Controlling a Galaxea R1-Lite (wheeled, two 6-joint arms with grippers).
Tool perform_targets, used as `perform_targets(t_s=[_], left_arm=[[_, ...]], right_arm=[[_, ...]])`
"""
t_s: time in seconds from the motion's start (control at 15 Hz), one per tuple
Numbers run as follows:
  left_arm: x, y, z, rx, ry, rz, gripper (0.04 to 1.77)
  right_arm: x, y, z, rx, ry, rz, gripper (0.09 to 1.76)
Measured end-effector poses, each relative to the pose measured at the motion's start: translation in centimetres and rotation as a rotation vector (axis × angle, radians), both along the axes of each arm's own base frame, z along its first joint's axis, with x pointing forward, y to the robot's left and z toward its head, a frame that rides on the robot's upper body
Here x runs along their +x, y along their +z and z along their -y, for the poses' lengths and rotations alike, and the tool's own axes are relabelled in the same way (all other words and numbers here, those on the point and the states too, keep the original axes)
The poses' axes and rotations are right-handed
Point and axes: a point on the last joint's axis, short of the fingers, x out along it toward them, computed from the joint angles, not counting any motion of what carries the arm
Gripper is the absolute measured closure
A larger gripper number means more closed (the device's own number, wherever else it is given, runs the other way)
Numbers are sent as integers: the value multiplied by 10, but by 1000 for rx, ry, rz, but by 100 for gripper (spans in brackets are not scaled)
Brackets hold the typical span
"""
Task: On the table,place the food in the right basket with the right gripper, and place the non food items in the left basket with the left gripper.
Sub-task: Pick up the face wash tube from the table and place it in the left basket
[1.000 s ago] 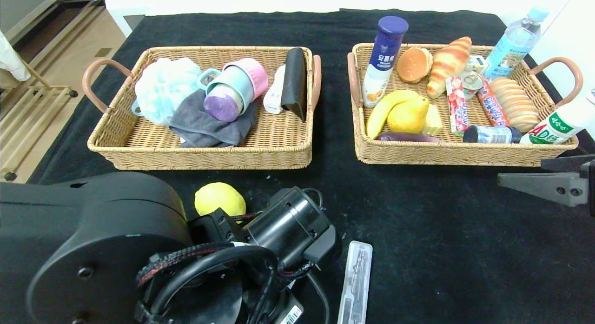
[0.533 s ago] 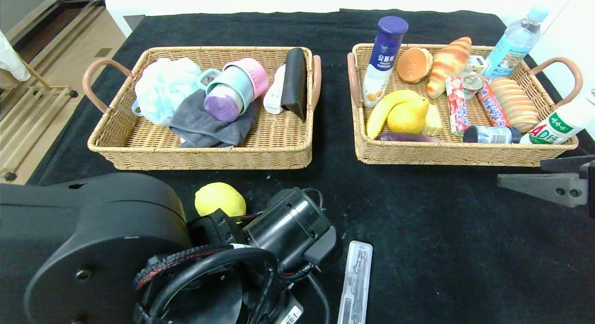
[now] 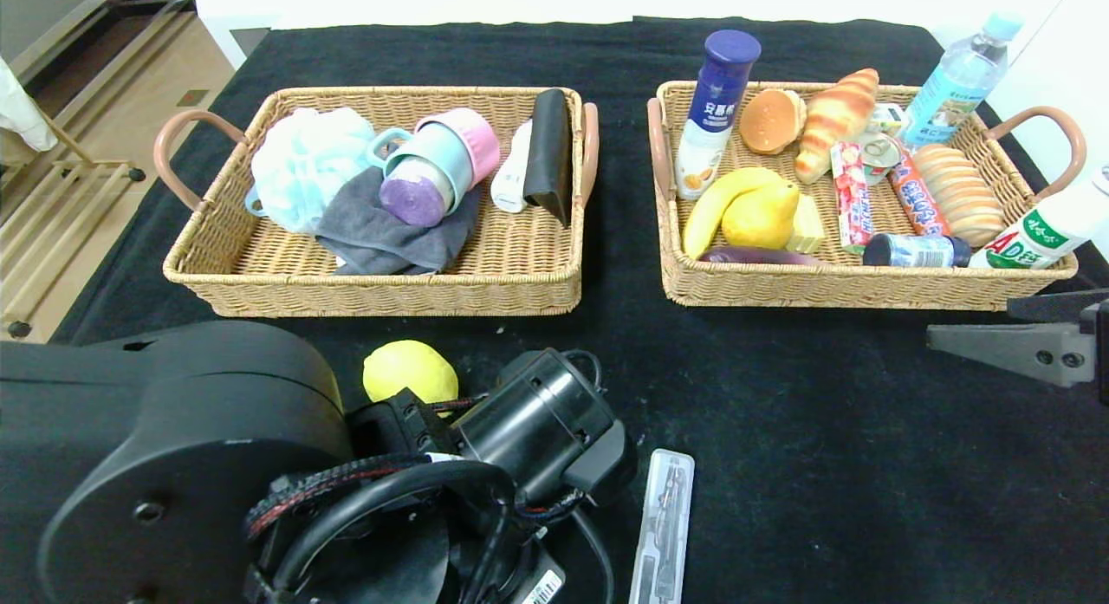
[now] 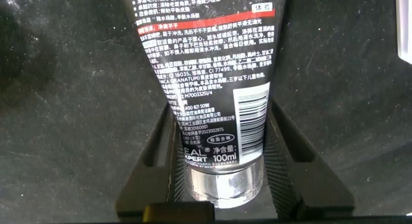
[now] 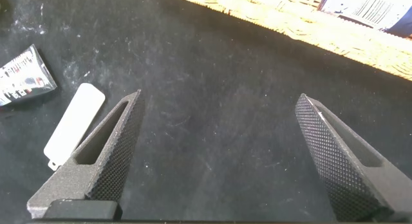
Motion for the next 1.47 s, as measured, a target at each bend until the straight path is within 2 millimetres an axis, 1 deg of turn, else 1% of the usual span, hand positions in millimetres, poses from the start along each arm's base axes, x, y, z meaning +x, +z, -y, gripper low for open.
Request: perform_targets(t_s=[0.27, 0.53, 0.73, 1.0, 1.27, 1.47], left_arm=[[-2, 7, -3, -22, 1, 15, 105], [-4, 21, -8, -67, 7, 47, 106], [-2, 40, -13, -124, 22, 91, 106], [11, 70, -26, -207, 82, 165, 106], [20, 97, -38, -282, 125, 239, 107], [30, 112, -48, -303, 143, 291, 107]], right_arm=[[0, 0, 0, 0, 1, -1, 14], [0, 0, 0, 0, 1, -2, 14], [0, 0, 0, 0, 0, 0, 14], [0, 1, 0, 1, -3, 5, 14], [0, 1, 1, 1, -5, 7, 14], [0, 1, 1, 0, -6, 5, 14]])
